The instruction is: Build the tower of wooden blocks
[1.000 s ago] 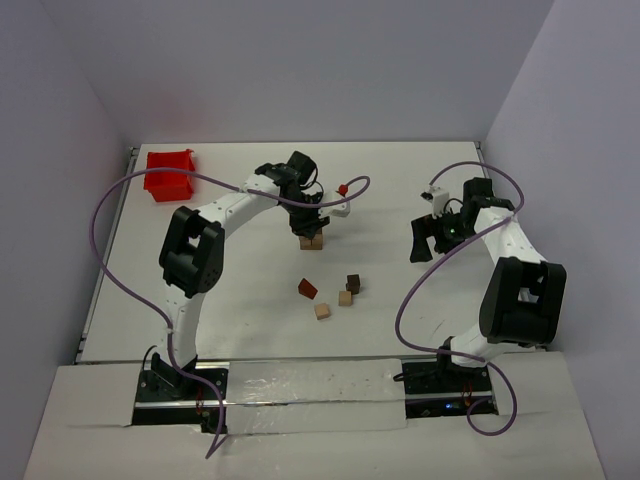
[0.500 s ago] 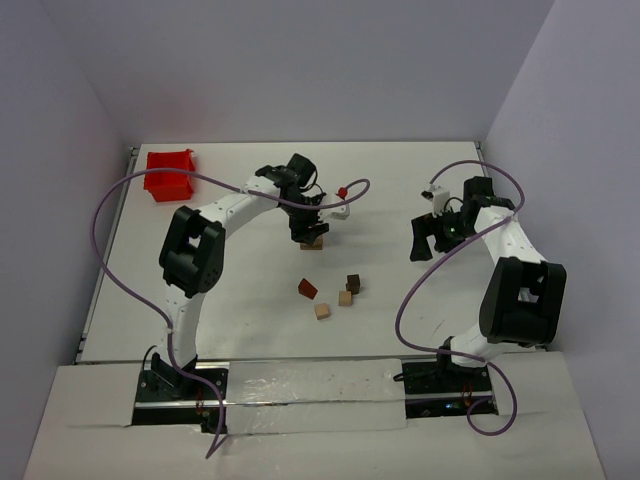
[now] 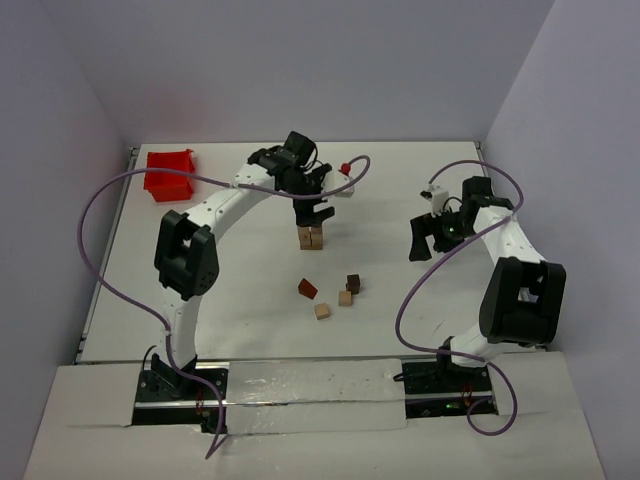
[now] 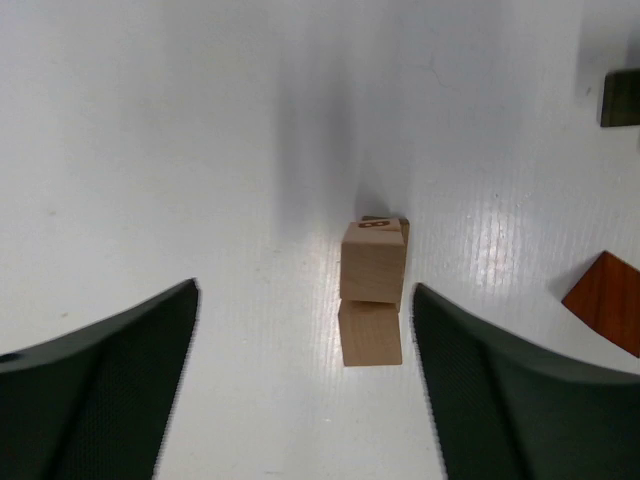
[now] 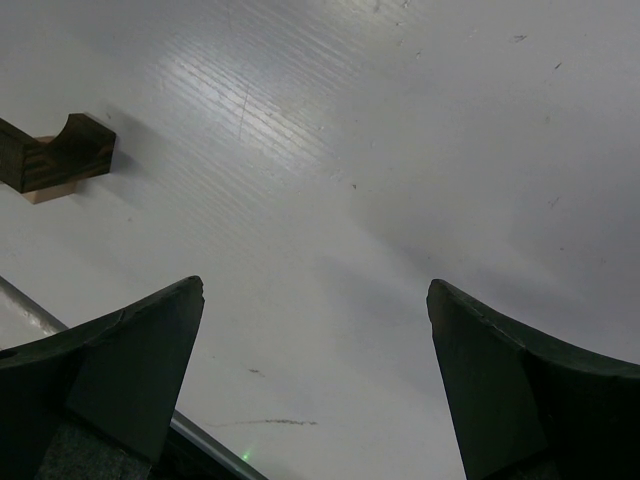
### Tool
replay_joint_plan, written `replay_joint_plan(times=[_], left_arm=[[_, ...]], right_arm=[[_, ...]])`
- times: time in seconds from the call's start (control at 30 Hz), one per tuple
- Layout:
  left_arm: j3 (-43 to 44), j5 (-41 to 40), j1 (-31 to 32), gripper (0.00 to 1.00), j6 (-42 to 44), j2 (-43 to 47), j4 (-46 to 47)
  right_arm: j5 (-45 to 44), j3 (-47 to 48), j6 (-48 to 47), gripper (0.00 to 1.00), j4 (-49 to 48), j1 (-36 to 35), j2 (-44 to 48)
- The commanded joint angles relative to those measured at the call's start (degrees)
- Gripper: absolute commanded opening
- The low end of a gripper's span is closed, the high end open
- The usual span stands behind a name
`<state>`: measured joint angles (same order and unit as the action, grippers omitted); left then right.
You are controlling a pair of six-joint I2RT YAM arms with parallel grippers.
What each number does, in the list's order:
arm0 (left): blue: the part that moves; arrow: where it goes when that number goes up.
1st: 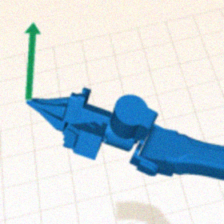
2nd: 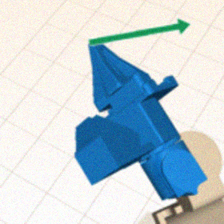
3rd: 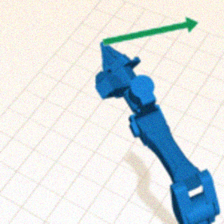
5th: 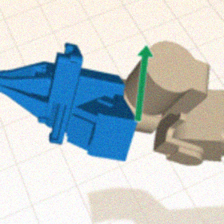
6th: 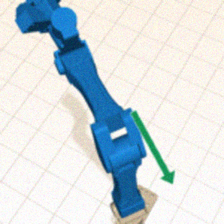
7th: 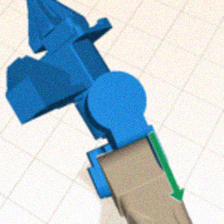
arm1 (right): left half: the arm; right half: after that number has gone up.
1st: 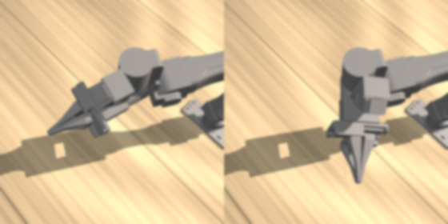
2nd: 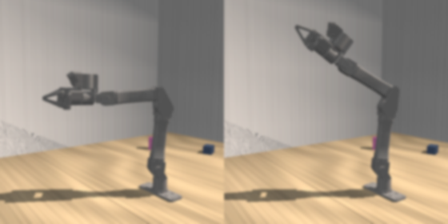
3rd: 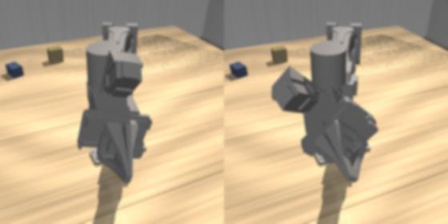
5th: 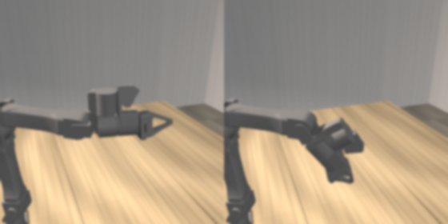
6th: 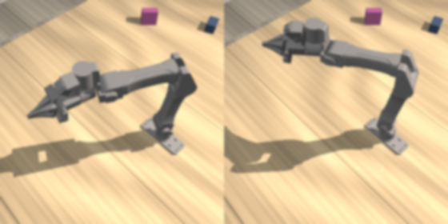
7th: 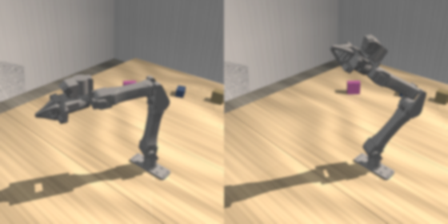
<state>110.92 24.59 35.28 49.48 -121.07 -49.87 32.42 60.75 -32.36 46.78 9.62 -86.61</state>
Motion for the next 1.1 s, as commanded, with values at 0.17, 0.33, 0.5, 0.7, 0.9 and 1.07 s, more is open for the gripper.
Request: replay_joint_plan(times=[0.17, 0.33, 0.5, 0.7, 0.9, 1.07], left_arm=[[-8.67, 2.27, -4.72, 0.99, -15.54, 19.77, 6.99], [-19.41, 1.42, -9.42, 0.99, -30.76, 24.83, 10.65], [-30.01, 3.54, -14.56, 0.99, -42.42, 29.4, 16.06], [-40.7, -5.64, -15.85, 0.99, -52.94, 32.92, 23.53], [-42.69, -7.13, -17.0, 0.99, -60.34, 29.38, 26.28], [-44.44, -7.08, -17.07, 0.99, -66.49, 26.14, 30.49]], right_arm=[[-3.86, 2.75, 8.08, 1.0, -8.06, -6.85, 1.11], [-11.38, 1.92, 18.65, 1.0, -16.52, -14.25, 0.48], [-19.66, 2.15, 30.17, 1.0, -23.09, -19.87, -1.41], [-30.82, 4.61, 42.14, 0.99, -26.82, -24.33, -6.94], [-32.77, 4.68, 48.5, 0.99, -29.72, -26.68, -10.15], [-33.24, 5.94, 53.44, 0.98, -30.59, -28.12, -13.33]])
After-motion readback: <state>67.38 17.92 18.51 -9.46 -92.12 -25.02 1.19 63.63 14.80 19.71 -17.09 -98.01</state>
